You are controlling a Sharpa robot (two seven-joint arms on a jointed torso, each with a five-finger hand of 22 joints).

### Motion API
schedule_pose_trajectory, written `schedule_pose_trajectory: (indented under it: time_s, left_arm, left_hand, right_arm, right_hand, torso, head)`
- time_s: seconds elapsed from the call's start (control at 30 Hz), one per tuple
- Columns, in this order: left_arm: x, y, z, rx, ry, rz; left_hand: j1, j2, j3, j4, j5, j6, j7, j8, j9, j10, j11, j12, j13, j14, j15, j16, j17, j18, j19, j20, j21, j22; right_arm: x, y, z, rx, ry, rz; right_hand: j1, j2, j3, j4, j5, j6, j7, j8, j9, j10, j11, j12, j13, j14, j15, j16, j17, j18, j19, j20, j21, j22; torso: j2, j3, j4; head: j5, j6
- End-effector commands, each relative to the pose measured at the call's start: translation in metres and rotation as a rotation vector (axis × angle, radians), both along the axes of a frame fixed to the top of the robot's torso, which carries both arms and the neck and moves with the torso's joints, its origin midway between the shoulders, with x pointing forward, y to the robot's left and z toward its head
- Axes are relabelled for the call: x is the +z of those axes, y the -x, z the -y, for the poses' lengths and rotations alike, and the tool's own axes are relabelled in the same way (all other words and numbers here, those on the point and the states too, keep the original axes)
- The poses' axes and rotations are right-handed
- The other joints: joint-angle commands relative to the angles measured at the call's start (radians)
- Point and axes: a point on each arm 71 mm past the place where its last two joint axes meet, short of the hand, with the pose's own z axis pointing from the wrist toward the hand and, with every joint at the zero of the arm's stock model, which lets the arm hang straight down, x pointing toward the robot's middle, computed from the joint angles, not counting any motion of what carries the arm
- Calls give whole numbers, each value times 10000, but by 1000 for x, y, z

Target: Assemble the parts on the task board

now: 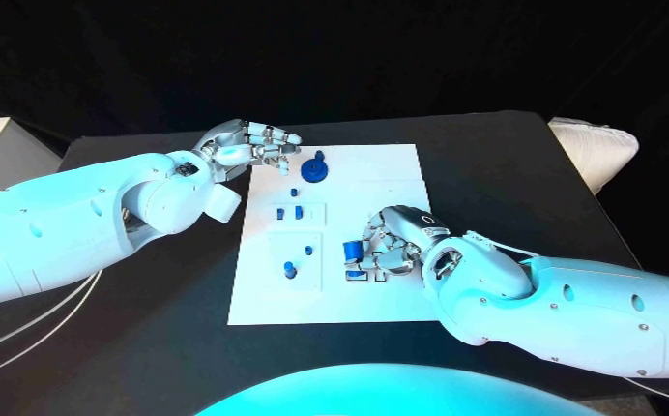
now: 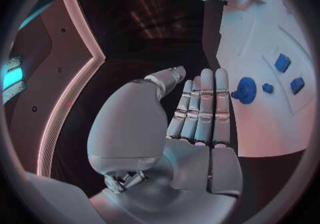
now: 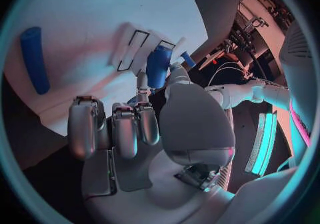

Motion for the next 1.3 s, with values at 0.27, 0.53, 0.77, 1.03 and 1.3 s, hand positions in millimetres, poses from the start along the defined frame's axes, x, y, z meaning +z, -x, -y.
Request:
schedule_pose_trajectory:
  time_s: [0.27, 0.53, 0.77, 1.03, 1.3]
  left_arm:
    - [1, 1, 1, -154, 67, 8]
    - [1, 1, 2, -167, 69, 4]
    - [1, 1, 2, -169, 65, -3]
    - [0, 1, 2, -168, 39, -33]
    - [0, 0, 2, -177, 17, -54]
  left_hand:
    - [-55, 68, -9, 52, 66, -52, -15, -37, -12, -49, 21, -29, -14, -1, 43, -40, -5, 134, 76, -3, -36, -10]
    - [-55, 68, -9, 52, 66, -52, -15, -37, -12, -49, 21, -29, -14, -1, 43, -40, -5, 134, 76, -3, -36, -10]
    - [-63, 81, -3, 76, 71, -50, -16, -39, -14, -57, 20, -19, -14, -2, 43, -44, 0, 136, 94, -1, -72, -34]
    - [-62, 89, 1, 79, 72, -50, -16, -39, -14, -57, 20, -19, -14, -1, 42, -45, 0, 136, 96, -1, -74, -35]
    - [-48, 102, 13, 76, 76, -50, -18, -40, -15, -59, 18, -18, -14, -1, 40, -46, 0, 138, 99, -3, -75, -36]
  right_arm:
    - [2, 2, 0, 171, 180, 328]
    - [0, 1, -1, 211, 336, 255]
    - [-1, -1, -5, 252, 366, 232]
    - [-2, -2, -7, 287, 385, 289]
    - [-2, -2, -11, 339, 352, 362]
  right_hand:
    - [86, 19, 13, -5, 31, 16, 14, 51, 14, 471, -10, 7, 1950, 1057, -18, 33, 2615, 72, 614, -55, 18, 2129]
    - [79, 23, 10, 2, 43, 18, 13, 58, 21, 455, -11, -22, 1930, 1054, -18, 26, 2604, 80, 605, -55, -29, 2118]
    - [29, 27, -10, 9, 43, 6, 17, 65, 31, 439, -8, -47, 1913, 1050, -18, 19, 2589, 88, 595, -54, -73, 2108]
    - [54, 33, -5, -6, 66, -28, 23, 61, 39, 431, -3, -60, 1905, 1053, -14, 25, 2601, 96, 585, -52, -119, 2097]
    - [445, 54, 68, -19, 266, -127, 42, 96, 108, 410, 14, -85, 1894, 1055, 2, 28, 2607, 99, 580, -39, -147, 2093]
  torso:
    - [-3, 0, -4]
    - [4, -2, 1]
    - [8, 3, 1]
    - [2, 1, -1]
    - [4, 1, -4]
  head:
    - [-2, 35]
    - [-3, 46]
    - [-17, 27]
    - [-11, 13]
    - [-19, 5]
